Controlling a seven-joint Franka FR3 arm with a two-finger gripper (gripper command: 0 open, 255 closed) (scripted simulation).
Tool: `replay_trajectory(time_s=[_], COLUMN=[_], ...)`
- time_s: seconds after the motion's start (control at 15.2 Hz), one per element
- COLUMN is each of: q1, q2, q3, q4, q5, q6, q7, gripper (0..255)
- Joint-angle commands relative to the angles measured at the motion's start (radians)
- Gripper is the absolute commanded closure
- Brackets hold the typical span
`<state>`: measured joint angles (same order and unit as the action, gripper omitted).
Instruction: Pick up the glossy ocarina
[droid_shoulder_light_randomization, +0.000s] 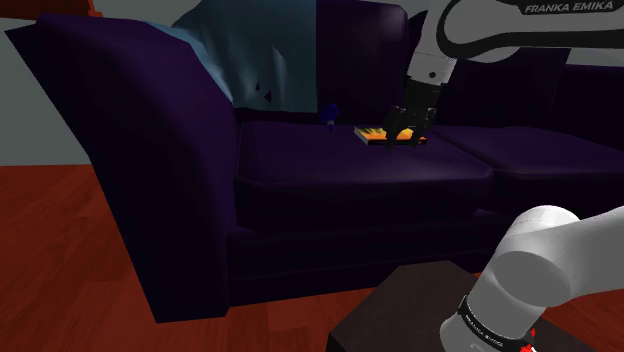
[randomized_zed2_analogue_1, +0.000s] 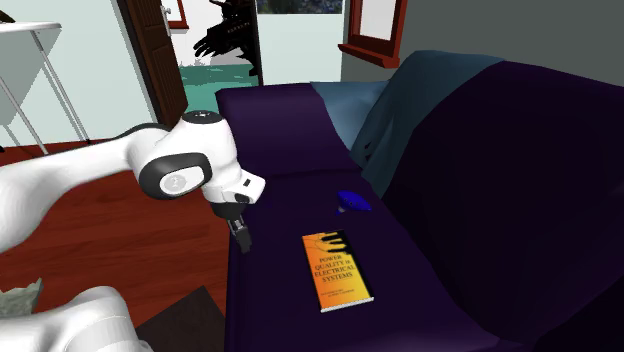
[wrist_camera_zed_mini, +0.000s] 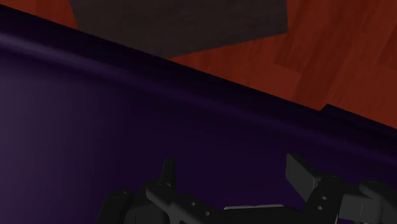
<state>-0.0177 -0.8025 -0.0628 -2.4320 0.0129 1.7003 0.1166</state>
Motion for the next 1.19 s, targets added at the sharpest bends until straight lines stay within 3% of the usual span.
replay_trajectory(time_s=[0.0, 0.53, 1.12], q1=[0.000, 0.000, -0.007], q2=[0.000, 0.335, 0.700], q3=[0.000, -0.040, -0.090], q4=[0.000, 0.263, 0.650], q5=[0.000, 0.037, 0.110], q6=[0.000, 0.071, 0.042], q7=[0.000, 0.008, 0.003], gripper=[0, 0, 0])
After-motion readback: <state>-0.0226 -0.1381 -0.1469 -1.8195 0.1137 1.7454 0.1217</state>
